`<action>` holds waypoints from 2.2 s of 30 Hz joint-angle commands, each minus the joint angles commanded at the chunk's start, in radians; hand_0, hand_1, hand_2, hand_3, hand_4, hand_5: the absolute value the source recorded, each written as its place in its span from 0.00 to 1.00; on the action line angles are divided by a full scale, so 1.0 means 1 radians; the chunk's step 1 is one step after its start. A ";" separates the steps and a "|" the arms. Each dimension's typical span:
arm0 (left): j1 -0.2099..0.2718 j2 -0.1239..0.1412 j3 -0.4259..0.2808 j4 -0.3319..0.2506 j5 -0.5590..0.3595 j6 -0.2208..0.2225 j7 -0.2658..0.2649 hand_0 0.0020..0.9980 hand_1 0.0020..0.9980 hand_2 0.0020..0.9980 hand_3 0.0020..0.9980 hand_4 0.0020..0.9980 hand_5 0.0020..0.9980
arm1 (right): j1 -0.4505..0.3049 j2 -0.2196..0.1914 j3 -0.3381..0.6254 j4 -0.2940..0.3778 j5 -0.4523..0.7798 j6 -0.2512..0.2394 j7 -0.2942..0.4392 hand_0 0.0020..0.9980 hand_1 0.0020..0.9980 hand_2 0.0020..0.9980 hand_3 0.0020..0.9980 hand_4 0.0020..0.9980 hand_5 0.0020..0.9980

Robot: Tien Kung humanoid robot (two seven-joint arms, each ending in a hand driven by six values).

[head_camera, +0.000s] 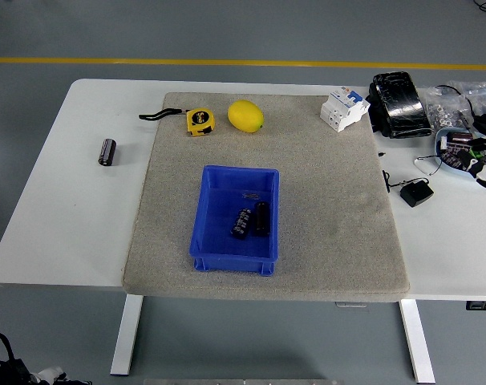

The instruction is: Pick up the battery,place it into the box

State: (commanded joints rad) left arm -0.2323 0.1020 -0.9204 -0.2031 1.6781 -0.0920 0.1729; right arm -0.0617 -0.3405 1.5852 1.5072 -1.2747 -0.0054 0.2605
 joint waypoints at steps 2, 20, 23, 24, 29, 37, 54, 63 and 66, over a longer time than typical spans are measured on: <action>0.001 -0.002 0.004 0.001 -0.007 0.002 0.001 0.63 0.56 0.62 0.71 0.72 0.70 | -0.019 0.011 0.005 0.009 0.003 0.001 0.000 0.52 0.50 0.66 0.92 0.88 0.27; 0.020 -0.016 0.018 0.009 -0.052 0.010 -0.011 0.63 0.57 0.63 0.72 0.71 0.70 | -0.110 0.026 -0.111 0.180 0.188 -0.143 -0.124 0.52 0.47 0.56 0.90 0.81 0.21; 0.020 -0.017 0.021 0.009 -0.056 0.011 -0.013 0.63 0.57 0.63 0.72 0.71 0.70 | -0.100 0.028 -0.132 0.199 0.222 -0.160 -0.129 0.52 0.47 0.56 0.90 0.81 0.21; 0.020 -0.016 0.023 0.009 -0.057 0.010 -0.013 0.63 0.57 0.63 0.72 0.71 0.70 | -0.098 0.029 -0.137 0.202 0.225 -0.164 -0.129 0.52 0.47 0.56 0.90 0.81 0.21; 0.018 -0.014 0.032 0.008 -0.065 0.008 -0.017 0.63 0.57 0.63 0.72 0.71 0.70 | -0.086 0.028 -0.169 0.215 0.293 -0.204 -0.141 0.51 0.47 0.55 0.90 0.83 0.25; 0.019 -0.010 0.057 0.004 -0.088 0.004 -0.017 0.63 0.57 0.63 0.71 0.72 0.70 | -0.054 0.031 -0.201 0.177 0.393 -0.283 -0.156 0.49 0.46 0.55 0.87 0.85 0.30; 0.031 -0.010 0.052 0.002 -0.080 0.000 -0.016 0.63 0.57 0.64 0.72 0.72 0.70 | -0.054 0.033 -0.222 0.149 0.596 -0.253 -0.162 0.59 0.64 0.73 0.83 0.95 0.38; 0.030 -0.010 0.049 0.002 -0.070 -0.002 -0.020 0.63 0.57 0.64 0.72 0.72 0.70 | -0.052 0.035 -0.227 0.146 0.645 -0.231 -0.159 0.78 0.78 0.82 0.83 1.00 0.59; 0.025 -0.010 0.054 0.002 -0.076 0.000 -0.022 0.63 0.57 0.64 0.72 0.72 0.70 | -0.048 0.036 -0.226 0.146 0.648 -0.229 -0.157 0.78 0.78 0.82 0.83 1.00 0.59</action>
State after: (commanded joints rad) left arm -0.2069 0.0916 -0.8663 -0.2007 1.6017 -0.0922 0.1511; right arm -0.1093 -0.3040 1.3592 1.6530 -0.6265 -0.2349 0.1035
